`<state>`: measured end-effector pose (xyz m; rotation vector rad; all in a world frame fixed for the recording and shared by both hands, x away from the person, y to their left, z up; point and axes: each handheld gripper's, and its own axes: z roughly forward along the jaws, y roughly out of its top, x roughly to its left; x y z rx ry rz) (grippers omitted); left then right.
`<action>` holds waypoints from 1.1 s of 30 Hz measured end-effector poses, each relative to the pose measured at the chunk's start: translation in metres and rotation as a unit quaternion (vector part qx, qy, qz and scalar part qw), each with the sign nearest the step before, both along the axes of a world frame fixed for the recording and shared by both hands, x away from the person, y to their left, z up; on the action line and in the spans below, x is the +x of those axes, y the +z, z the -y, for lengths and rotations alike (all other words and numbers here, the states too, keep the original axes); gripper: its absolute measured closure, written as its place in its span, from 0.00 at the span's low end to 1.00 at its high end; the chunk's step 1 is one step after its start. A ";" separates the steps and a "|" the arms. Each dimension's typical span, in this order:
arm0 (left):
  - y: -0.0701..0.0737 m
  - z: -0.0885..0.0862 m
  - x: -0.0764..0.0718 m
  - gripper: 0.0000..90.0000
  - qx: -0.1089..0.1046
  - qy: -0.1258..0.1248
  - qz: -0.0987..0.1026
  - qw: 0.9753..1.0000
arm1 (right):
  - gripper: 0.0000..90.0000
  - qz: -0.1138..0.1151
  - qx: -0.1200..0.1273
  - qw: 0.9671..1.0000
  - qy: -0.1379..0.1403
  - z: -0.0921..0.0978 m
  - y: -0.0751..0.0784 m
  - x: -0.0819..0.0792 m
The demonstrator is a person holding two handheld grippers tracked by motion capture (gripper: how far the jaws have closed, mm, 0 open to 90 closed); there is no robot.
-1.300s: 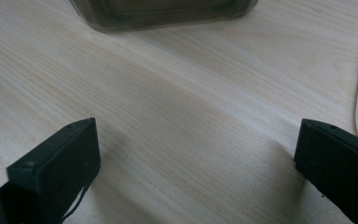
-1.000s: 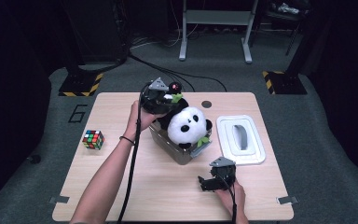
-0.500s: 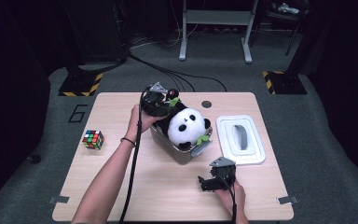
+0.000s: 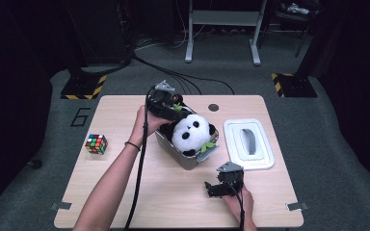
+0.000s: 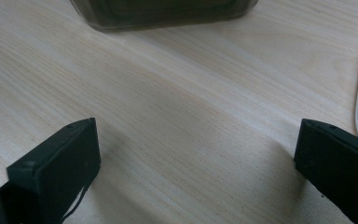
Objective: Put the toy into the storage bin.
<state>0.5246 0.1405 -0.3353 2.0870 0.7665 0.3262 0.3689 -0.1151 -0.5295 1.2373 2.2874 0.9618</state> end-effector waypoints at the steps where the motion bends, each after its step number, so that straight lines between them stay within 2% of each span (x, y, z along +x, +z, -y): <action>1: -0.001 0.002 0.001 0.17 -0.001 0.000 -0.002 1.000 | 0.00 0.001 0.000 1.000 -0.001 0.000 0.000 0.000; 3: -0.006 0.007 0.004 0.16 0.005 0.001 -0.010 1.000 | 0.00 0.000 0.000 1.000 -0.001 0.000 0.000 0.000; 5: -0.013 0.012 0.007 0.16 0.020 0.002 -0.018 1.000 | 0.00 0.001 0.000 1.000 -0.001 0.000 0.000 0.000; 7: -0.018 0.015 0.009 0.16 0.019 0.004 -0.028 0.999 | 0.00 0.002 0.000 1.000 -0.001 0.000 0.000 0.000; 12: -0.031 0.020 0.012 0.17 0.036 0.000 -0.047 0.998 | 0.00 0.001 0.000 1.000 -0.001 0.000 0.000 0.000; 15: -0.038 0.022 0.013 0.17 0.039 -0.003 -0.056 0.998 | 0.00 0.000 0.000 1.000 -0.001 0.000 0.000 0.000; 17: -0.038 0.021 0.011 0.17 0.037 -0.004 -0.053 0.998 | 0.00 0.000 0.000 1.000 -0.001 0.000 0.000 0.000; 20: -0.032 0.017 0.009 0.21 0.022 -0.001 -0.039 0.999 | 0.00 0.001 0.000 1.000 -0.001 0.000 0.000 0.000; 22: -0.025 0.010 0.010 0.23 0.004 0.006 -0.032 0.999 | 0.00 0.001 0.000 1.000 -0.001 0.000 0.000 0.000; 25: -0.019 0.003 0.012 0.28 0.003 0.016 -0.022 1.000 | 0.00 0.001 0.000 1.000 -0.001 0.000 0.000 0.000; 28: -0.022 0.000 0.016 0.40 0.005 0.013 -0.030 0.999 | 0.00 0.001 -0.001 1.000 0.000 0.000 0.000 0.000; 30: -0.028 -0.001 0.019 0.42 0.001 0.009 -0.045 0.999 | 0.00 0.001 0.000 1.000 -0.001 0.000 0.000 0.000; 33: -0.033 0.003 0.019 0.47 0.021 0.007 -0.050 0.998 | 0.00 0.001 0.000 1.000 -0.001 0.000 0.000 0.000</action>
